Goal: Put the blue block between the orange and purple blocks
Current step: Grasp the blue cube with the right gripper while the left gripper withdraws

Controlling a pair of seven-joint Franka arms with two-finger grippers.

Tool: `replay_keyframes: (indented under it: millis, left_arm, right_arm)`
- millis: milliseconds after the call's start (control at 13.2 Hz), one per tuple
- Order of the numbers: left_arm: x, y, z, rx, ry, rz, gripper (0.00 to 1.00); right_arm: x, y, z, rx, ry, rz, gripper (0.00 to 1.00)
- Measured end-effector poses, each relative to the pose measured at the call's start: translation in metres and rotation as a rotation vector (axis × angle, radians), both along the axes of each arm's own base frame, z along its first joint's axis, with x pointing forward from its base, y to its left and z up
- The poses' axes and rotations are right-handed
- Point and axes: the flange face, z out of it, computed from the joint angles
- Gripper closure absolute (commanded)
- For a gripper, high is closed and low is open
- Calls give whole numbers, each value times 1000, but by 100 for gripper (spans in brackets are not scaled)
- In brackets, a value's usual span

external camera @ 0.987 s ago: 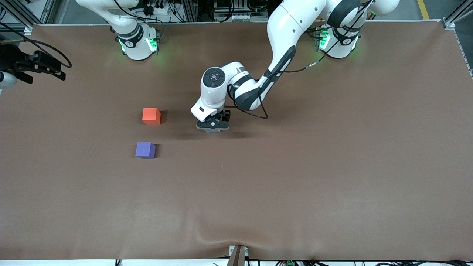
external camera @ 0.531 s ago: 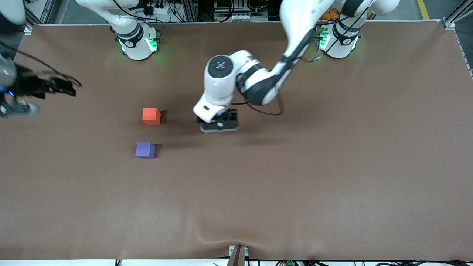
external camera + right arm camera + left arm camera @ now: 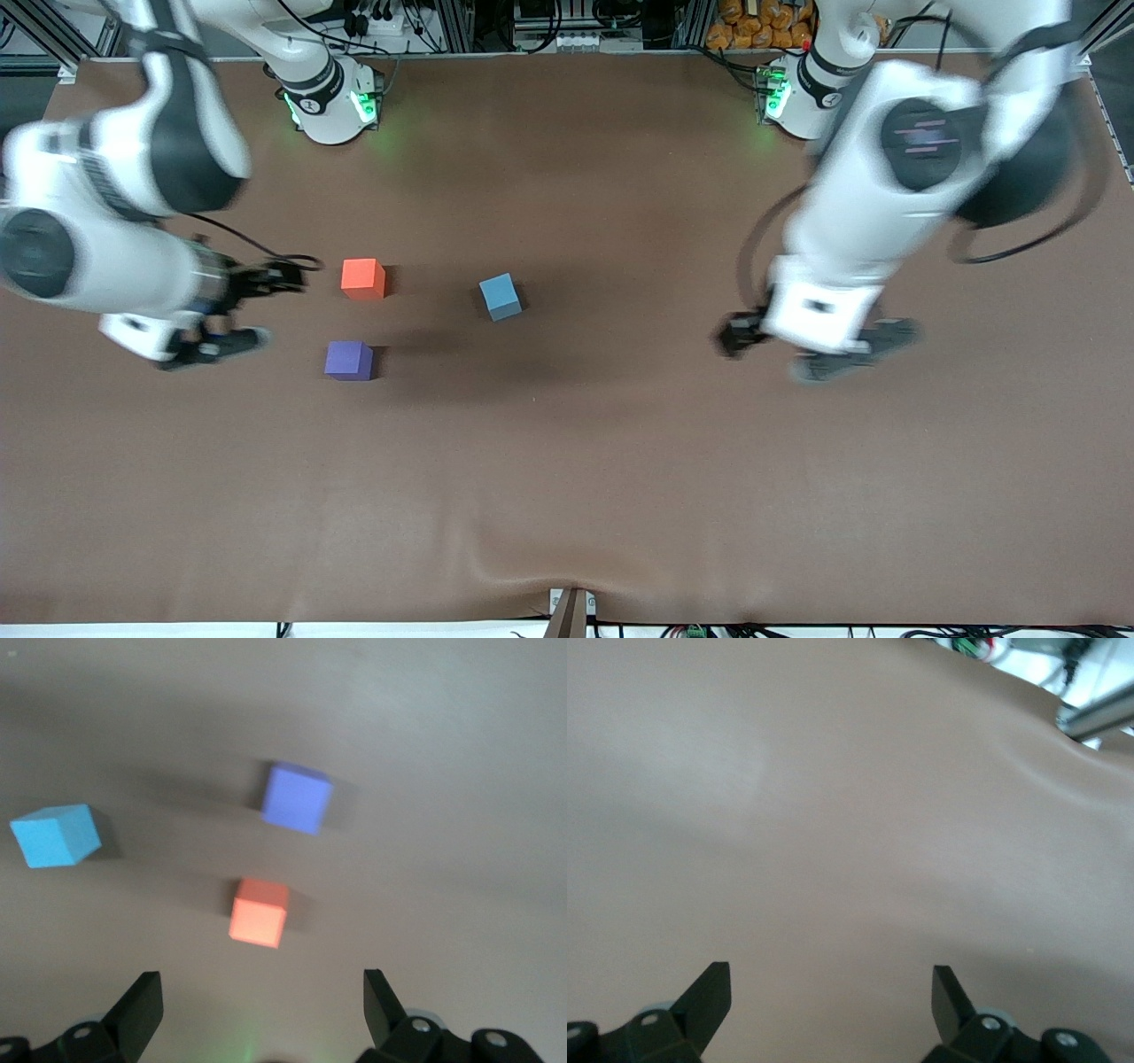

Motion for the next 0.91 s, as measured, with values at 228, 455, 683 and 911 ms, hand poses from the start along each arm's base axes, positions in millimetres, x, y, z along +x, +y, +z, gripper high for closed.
replay_keyframes:
  millis: [228, 455, 683, 911]
  left_arm:
    - [-4, 84, 34, 27, 37, -78, 0]
    - [-16, 133, 56, 40, 34, -184, 0]
    - [-37, 155, 62, 48, 47, -194, 0]
    - [-70, 166, 58, 57, 55, -203, 0]
  right_arm:
    - [-4, 74, -45, -3, -36, 45, 0]
    - [-26, 136, -94, 1, -84, -14, 0]
    - [-46, 168, -134, 8, -89, -64, 0]
    - [-66, 202, -175, 35, -102, -74, 0]
